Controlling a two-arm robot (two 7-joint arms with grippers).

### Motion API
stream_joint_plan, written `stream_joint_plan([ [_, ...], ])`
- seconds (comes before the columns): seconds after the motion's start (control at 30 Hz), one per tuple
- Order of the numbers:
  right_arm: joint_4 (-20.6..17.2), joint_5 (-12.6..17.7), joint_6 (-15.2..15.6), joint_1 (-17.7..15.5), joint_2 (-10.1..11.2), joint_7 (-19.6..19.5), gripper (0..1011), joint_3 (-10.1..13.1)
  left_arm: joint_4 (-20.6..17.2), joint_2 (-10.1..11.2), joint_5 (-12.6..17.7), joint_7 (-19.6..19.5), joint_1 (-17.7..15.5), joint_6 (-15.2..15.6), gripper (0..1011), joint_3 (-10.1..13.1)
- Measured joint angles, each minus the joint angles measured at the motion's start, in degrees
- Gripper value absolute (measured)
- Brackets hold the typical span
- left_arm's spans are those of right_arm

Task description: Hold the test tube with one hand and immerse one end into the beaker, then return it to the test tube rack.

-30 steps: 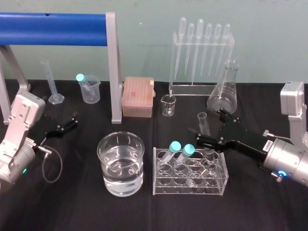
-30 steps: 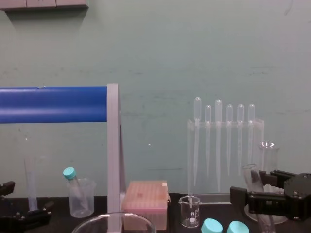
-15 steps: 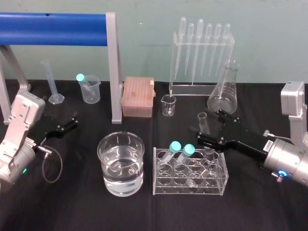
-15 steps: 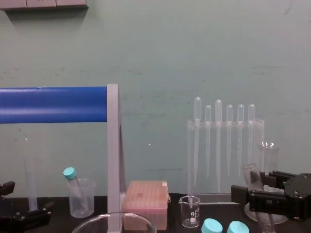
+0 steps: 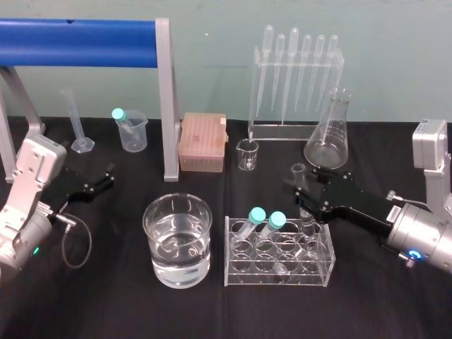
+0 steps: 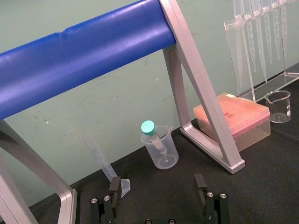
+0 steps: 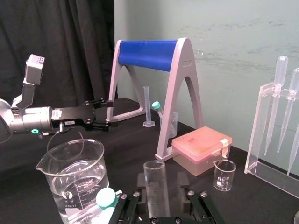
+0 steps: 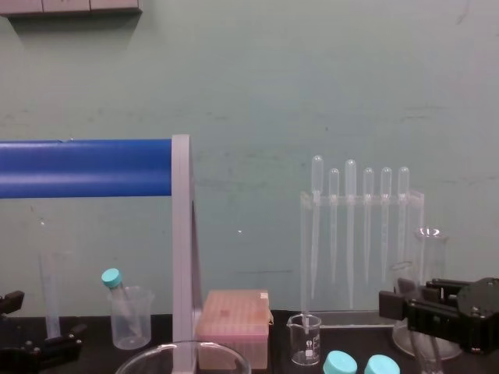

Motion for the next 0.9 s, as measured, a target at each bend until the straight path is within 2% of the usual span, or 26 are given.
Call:
stream_joint_plan([
  [0.23, 0.0, 0.0, 0.0, 0.0, 0.0, 0.0, 235, 0.0, 0.0, 0.0, 0.0, 0.0, 0.0, 0.0, 1000, 0.0],
  [0.73, 0.0, 0.0, 0.0, 0.0, 0.0, 0.0, 227, 0.0, 0.0, 0.0, 0.0, 0.0, 0.0, 0.0, 1000, 0.0],
  [0.9, -0.6, 0.1, -0.9, -0.4, -0.1, -0.1, 227, 0.9, 0.0, 0.0, 0.0, 0.0, 0.0, 0.0, 1000, 0.0],
])
